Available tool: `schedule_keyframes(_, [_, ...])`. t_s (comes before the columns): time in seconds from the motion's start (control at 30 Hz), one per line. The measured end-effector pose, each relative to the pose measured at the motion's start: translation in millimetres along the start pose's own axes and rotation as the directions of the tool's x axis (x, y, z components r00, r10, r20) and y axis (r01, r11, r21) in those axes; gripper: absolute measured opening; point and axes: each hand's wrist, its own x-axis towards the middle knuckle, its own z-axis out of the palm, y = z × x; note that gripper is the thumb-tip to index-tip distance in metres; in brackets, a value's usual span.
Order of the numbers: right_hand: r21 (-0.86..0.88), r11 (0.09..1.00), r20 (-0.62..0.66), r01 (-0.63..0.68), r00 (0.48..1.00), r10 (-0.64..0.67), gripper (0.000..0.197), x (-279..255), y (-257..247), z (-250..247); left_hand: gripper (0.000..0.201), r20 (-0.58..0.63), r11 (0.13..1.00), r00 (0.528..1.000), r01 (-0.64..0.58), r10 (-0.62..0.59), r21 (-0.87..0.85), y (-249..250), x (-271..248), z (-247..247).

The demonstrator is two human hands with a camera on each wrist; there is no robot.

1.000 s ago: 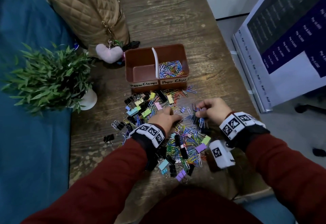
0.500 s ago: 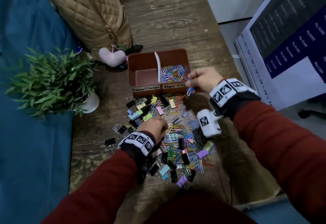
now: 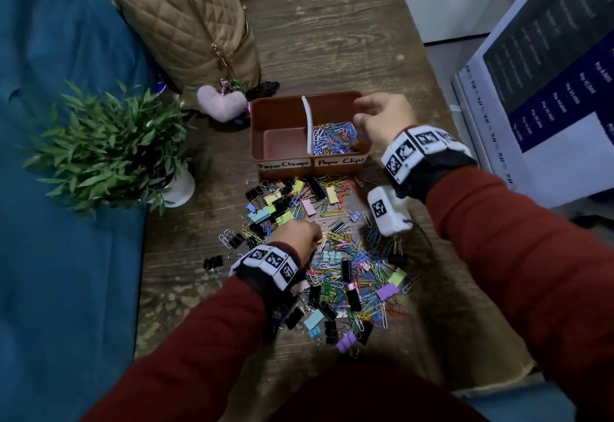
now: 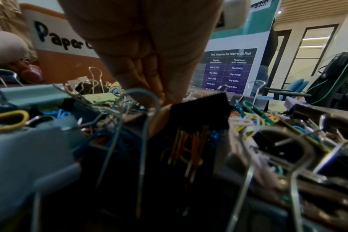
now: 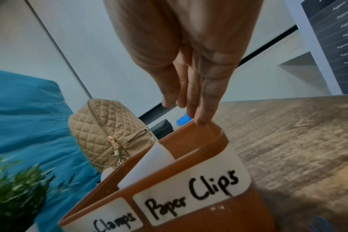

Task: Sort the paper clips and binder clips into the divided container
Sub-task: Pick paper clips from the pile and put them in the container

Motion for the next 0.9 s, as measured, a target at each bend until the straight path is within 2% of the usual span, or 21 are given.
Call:
schedule_keyframes(0.07, [0.005,0.999,-0.030,0.033,0.999,-0.032,0.023,-15.2,14.5,-12.9,0.025,-0.011,1.000,1.000,-0.005,0.005,-0.018,-0.6,-1.0,-0.7])
schedule_keyframes(0.17, [-0.031,0.998,-0.010,0.053,0.998,-0.054,0.023,-49.3,45.8,-29.1,0.025,-0.034,0.999,0.998,-0.045,0.044,-0.014,-0.7,-4.7,-0.7])
schedule_keyframes(0.27, [-0.297,0.954,0.192,0.046,0.981,0.012,0.020,-79.4,77.9,-33.0,0.044,-0.003,0.998,0.999,-0.034,0.035,0.043,-2.8,-9.4,0.7])
schedule_keyframes(0.3, [-0.381,0.921,0.273,0.078,0.961,0.032,0.024,-87.4,87.2,-31.9,0.046,0.007,0.998,1.000,-0.019,0.019,0.057,-3.6,-10.1,0.4])
schedule_keyframes(0.37, [-0.502,0.831,0.429,0.238,0.903,0.001,0.032,-99.6,99.5,-25.8,0.042,0.021,0.999,1.000,0.000,-0.001,0.048,-4.9,-9.7,-0.8])
schedule_keyframes(0.47, [-0.514,0.723,0.606,0.462,0.792,-0.076,0.033,-113.0,99.8,-12.5,0.026,0.007,0.998,1.000,0.001,-0.001,0.063,-2.8,-5.3,-4.3])
schedule_keyframes(0.53, [-0.512,0.661,0.635,0.549,0.760,-0.139,0.035,-117.3,95.3,-1.8,0.021,0.006,0.998,0.999,0.031,-0.031,0.057,-1.3,-3.0,-6.7])
schedule_keyframes(0.6, [-0.519,0.626,0.634,0.582,0.754,-0.175,0.044,-116.5,93.4,8.8,0.019,0.019,0.995,0.995,0.096,-0.096,0.000,-3.2,-1.7,-8.9])
schedule_keyframes(0.7, [-0.548,0.556,0.671,0.625,0.725,-0.154,0.060,-108.7,93.0,20.6,0.012,-0.009,0.960,0.979,0.199,-0.205,-0.197,-12.3,-1.5,-11.0])
schedule_keyframes(0.77, [-0.566,0.519,0.698,0.641,0.707,-0.111,0.059,-103.1,91.9,23.6,0.007,-0.036,0.910,0.961,0.246,-0.273,-0.333,-17.1,-3.9,-14.7])
schedule_keyframes(0.83, [-0.563,0.546,0.687,0.620,0.718,-0.108,0.055,-98.9,92.6,22.3,0.006,-0.040,0.849,0.947,0.265,-0.317,-0.457,-20.4,-7.6,-20.8])
schedule_keyframes(0.9, [-0.561,0.588,0.624,0.583,0.764,-0.162,0.050,-97.5,95.3,17.0,0.007,-0.049,0.812,0.941,0.261,-0.335,-0.523,-23.7,-11.0,-26.7])
